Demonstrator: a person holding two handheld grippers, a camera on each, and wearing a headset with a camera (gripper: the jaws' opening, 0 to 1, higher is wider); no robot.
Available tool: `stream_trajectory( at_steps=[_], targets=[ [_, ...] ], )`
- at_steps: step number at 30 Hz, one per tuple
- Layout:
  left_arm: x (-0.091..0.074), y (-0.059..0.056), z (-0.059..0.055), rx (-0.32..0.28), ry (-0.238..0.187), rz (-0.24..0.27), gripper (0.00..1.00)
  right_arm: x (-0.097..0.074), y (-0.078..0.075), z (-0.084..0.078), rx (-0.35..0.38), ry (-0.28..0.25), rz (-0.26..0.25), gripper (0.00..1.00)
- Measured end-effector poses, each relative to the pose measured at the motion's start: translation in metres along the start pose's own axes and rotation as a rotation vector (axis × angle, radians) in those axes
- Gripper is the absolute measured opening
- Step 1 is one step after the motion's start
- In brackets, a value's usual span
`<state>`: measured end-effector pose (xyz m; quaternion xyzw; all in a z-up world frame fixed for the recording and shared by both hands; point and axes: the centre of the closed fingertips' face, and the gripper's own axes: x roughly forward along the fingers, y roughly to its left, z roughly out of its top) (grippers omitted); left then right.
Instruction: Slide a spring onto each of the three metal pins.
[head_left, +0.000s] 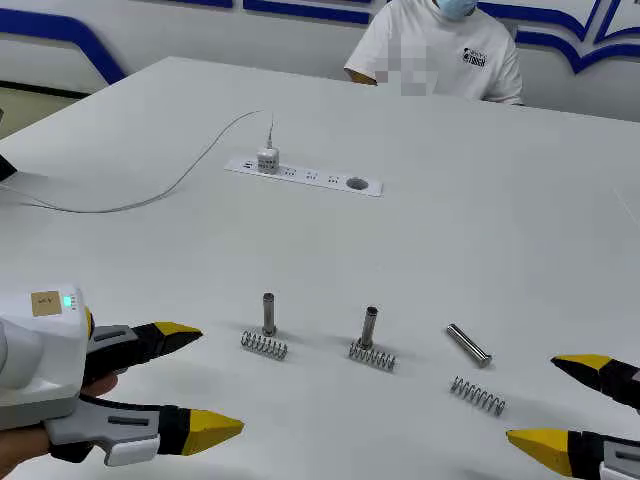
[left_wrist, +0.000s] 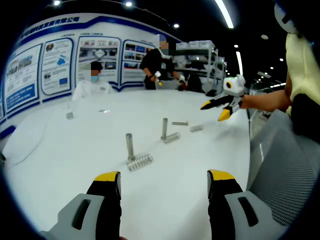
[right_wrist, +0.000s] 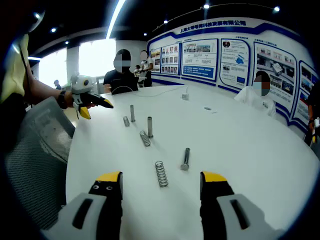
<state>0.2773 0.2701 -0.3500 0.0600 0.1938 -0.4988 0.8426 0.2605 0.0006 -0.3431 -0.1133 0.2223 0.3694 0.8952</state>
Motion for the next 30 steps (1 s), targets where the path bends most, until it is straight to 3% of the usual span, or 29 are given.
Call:
stream_trajectory(
  at_steps=[30],
  targets=[
    [-0.0011,-0.0030,0.0012,-0.014,-0.019,0.002,0.71,0.0041,-0.0027,-0.0002,0.001,0.027,-0.024,0.61]
  ],
)
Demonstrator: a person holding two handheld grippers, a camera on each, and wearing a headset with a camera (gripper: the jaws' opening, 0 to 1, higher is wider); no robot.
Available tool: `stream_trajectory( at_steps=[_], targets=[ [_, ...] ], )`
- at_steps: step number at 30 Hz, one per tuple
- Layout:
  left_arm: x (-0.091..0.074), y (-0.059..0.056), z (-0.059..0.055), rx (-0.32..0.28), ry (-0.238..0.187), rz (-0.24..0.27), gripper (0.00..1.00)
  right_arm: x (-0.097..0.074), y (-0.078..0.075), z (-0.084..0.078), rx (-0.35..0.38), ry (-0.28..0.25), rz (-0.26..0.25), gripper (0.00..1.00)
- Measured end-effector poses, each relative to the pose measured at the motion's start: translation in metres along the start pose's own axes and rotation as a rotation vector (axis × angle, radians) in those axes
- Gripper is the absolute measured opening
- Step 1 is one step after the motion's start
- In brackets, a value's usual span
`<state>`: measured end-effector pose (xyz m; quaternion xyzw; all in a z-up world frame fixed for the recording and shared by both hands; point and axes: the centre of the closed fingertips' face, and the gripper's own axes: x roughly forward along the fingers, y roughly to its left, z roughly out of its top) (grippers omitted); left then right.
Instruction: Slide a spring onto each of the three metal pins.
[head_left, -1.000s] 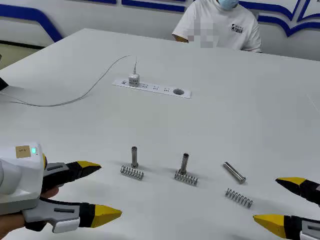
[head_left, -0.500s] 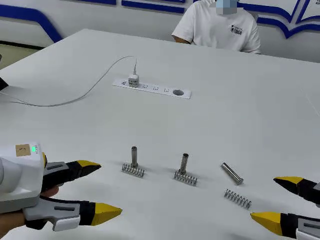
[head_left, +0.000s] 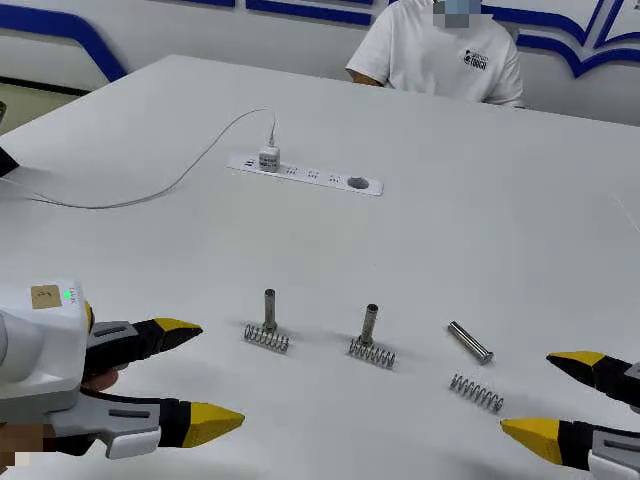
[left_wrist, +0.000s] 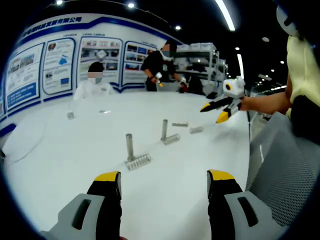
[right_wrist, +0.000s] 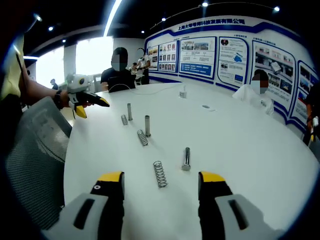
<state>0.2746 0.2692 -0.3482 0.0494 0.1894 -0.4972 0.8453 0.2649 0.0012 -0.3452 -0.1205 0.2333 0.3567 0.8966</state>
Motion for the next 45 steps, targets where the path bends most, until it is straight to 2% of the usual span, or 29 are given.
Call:
stream_trajectory(
  at_steps=[10,23,39,45],
  targets=[
    [0.001,-0.003,0.000,-0.002,-0.003,-0.003,0.71,0.002,-0.007,0.006,0.018,0.000,-0.019,0.58],
    [0.002,-0.002,-0.001,-0.004,-0.001,0.004,0.70,0.018,-0.018,0.015,0.035,0.023,-0.034,0.48],
    [0.003,-0.008,0.000,-0.007,-0.002,0.005,0.70,0.046,-0.041,0.032,0.006,0.066,-0.082,0.37],
    [0.004,-0.009,-0.001,-0.011,-0.003,0.004,0.70,0.059,-0.048,0.028,0.011,0.104,-0.092,0.32]
  ],
)
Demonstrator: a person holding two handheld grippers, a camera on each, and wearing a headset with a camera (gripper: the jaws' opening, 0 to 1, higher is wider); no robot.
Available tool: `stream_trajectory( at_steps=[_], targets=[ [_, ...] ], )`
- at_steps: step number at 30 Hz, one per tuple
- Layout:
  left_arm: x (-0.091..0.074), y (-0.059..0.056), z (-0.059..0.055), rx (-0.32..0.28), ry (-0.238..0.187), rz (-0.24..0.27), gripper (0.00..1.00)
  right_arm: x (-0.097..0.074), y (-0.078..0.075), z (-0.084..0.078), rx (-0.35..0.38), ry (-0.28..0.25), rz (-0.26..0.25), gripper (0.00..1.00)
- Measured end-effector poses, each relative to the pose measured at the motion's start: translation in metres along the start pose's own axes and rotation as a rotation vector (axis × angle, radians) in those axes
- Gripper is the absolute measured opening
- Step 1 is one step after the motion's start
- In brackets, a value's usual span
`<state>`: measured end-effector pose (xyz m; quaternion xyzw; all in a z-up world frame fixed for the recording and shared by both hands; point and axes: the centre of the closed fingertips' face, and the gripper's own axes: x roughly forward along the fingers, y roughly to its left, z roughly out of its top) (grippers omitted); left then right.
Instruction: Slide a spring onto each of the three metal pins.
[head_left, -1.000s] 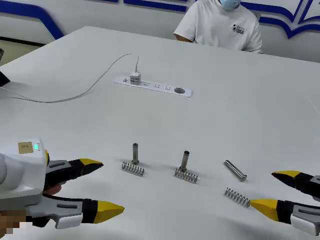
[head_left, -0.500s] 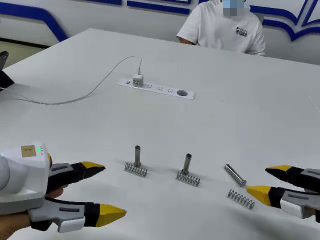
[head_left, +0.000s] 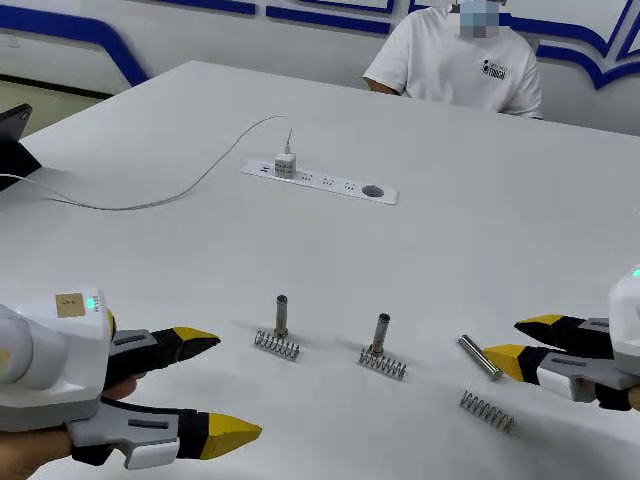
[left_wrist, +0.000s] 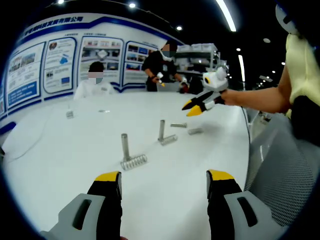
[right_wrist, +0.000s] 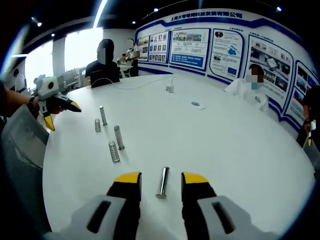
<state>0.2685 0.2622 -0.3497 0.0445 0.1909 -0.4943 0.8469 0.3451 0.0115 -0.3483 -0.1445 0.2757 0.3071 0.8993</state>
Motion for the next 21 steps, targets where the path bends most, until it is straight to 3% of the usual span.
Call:
stream_trajectory(
  at_steps=[21],
  targets=[
    [0.002,-0.001,-0.004,-0.013,-0.004,0.004,0.70,0.042,-0.008,-0.005,0.032,0.133,-0.011,0.18]
  ],
)
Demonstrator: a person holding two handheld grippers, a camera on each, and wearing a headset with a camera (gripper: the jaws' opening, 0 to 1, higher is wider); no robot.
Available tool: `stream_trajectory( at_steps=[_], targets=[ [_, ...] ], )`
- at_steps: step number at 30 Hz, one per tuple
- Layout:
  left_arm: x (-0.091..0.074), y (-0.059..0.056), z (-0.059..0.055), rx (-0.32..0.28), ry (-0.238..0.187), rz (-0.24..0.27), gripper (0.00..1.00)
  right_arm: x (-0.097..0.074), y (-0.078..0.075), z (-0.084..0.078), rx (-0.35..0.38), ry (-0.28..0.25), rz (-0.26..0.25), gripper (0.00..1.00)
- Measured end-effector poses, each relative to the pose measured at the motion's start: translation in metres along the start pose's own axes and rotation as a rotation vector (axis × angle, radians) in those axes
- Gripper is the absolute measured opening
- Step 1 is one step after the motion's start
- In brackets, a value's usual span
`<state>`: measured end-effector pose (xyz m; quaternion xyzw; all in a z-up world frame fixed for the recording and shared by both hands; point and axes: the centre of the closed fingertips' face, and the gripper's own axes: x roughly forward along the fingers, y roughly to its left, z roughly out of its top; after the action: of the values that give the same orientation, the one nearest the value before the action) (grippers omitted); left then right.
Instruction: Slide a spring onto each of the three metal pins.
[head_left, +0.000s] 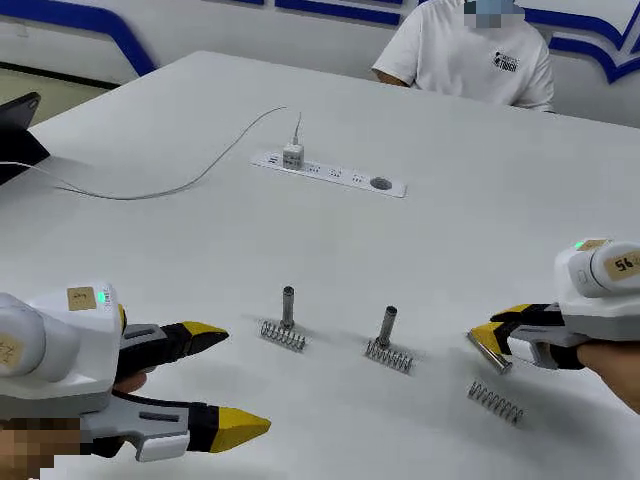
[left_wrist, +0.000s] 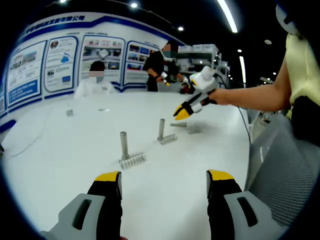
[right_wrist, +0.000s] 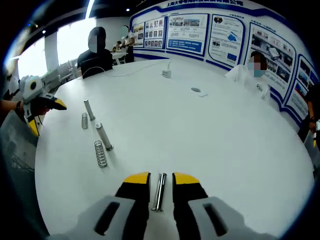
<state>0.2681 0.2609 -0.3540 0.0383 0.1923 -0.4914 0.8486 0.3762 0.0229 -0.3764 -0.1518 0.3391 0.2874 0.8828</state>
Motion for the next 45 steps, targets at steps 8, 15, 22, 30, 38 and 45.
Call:
stream_trajectory(
  at_steps=[8,15,22,30,38,45],
  targets=[
    [-0.002,0.002,-0.001,-0.008,-0.003,0.007,0.70,0.015,0.002,-0.011,0.021,0.066,0.012,0.15],
    [-0.002,0.002,-0.002,-0.011,-0.002,0.008,0.70,0.018,0.003,-0.013,0.039,0.077,0.016,0.14],
    [-0.001,0.002,-0.001,-0.011,-0.003,0.005,0.70,0.020,0.001,-0.016,0.049,0.093,0.016,0.12],
    [-0.001,0.003,-0.002,-0.012,-0.001,0.006,0.70,0.023,0.004,-0.018,0.058,0.107,0.026,0.10],
    [-0.001,0.003,-0.001,-0.012,-0.004,0.006,0.70,0.020,0.004,-0.017,0.077,0.093,0.028,0.09],
    [-0.003,0.002,0.000,-0.008,-0.002,0.004,0.69,0.011,0.004,-0.012,0.064,0.072,0.015,0.09]
  ],
)
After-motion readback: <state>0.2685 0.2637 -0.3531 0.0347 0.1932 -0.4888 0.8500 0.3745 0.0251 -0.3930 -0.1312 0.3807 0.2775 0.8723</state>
